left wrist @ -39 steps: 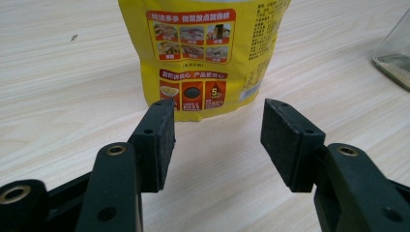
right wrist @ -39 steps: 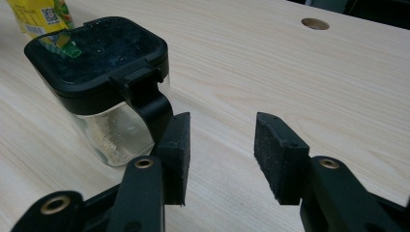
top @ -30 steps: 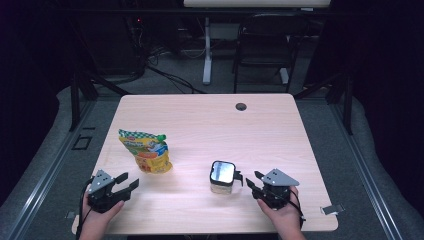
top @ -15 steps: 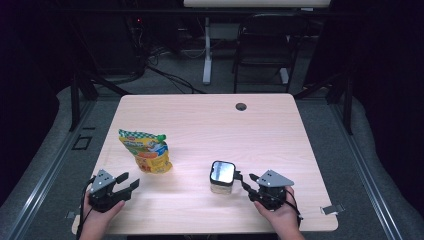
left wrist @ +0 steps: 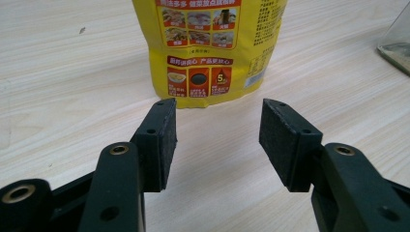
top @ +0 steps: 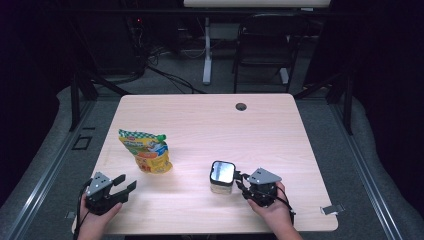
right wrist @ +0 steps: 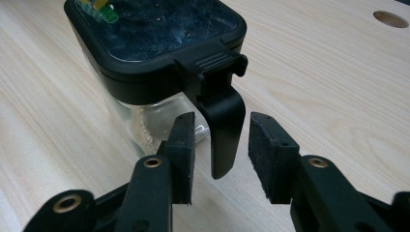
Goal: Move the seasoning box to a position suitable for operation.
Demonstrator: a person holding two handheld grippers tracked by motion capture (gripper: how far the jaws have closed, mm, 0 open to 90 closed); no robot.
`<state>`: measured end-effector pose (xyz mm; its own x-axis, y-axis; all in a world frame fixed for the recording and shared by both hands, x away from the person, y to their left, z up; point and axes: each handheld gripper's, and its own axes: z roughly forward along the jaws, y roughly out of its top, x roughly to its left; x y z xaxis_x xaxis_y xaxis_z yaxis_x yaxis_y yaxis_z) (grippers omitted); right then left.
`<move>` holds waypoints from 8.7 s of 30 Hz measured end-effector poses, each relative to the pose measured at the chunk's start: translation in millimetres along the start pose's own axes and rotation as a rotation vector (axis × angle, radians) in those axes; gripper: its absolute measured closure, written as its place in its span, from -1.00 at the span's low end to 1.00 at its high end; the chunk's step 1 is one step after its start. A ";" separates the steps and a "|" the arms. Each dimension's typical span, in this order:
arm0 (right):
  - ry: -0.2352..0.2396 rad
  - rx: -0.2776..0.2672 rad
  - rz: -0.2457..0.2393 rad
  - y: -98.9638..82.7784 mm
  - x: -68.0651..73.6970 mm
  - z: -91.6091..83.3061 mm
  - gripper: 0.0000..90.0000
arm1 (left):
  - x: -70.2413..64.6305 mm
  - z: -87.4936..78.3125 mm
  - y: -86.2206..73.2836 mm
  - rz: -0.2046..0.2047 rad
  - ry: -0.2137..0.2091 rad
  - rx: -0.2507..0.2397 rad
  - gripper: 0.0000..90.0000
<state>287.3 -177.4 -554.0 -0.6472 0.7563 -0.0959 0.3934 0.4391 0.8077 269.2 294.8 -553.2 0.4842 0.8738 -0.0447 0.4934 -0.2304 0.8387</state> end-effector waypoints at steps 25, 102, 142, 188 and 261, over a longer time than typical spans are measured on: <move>0.026 0.011 -0.084 3.6 6.4 -2.3 0.64 | -1.2 -1.8 0.3 0.008 -0.007 -0.010 0.09; 0.061 -0.041 0.058 44.0 2.0 -40.0 0.42 | -58.6 20.2 53.7 0.042 -0.188 -0.013 0.19; 0.012 -0.034 0.171 44.0 21.2 -29.5 0.67 | -126.2 68.1 77.2 0.121 -0.351 0.030 0.76; 0.051 -0.030 0.182 41.2 28.3 -22.5 0.81 | -152.2 73.3 63.2 0.223 -0.433 0.116 1.00; 0.070 -0.041 0.233 37.5 25.3 -23.3 0.81 | -156.8 68.0 67.0 0.244 -0.449 0.092 1.00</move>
<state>270.4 -153.0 -512.6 -0.5866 0.7985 0.1353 0.5113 0.2355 0.8265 275.5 113.2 -527.0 0.8457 0.5243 -0.0992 0.3790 -0.4592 0.8034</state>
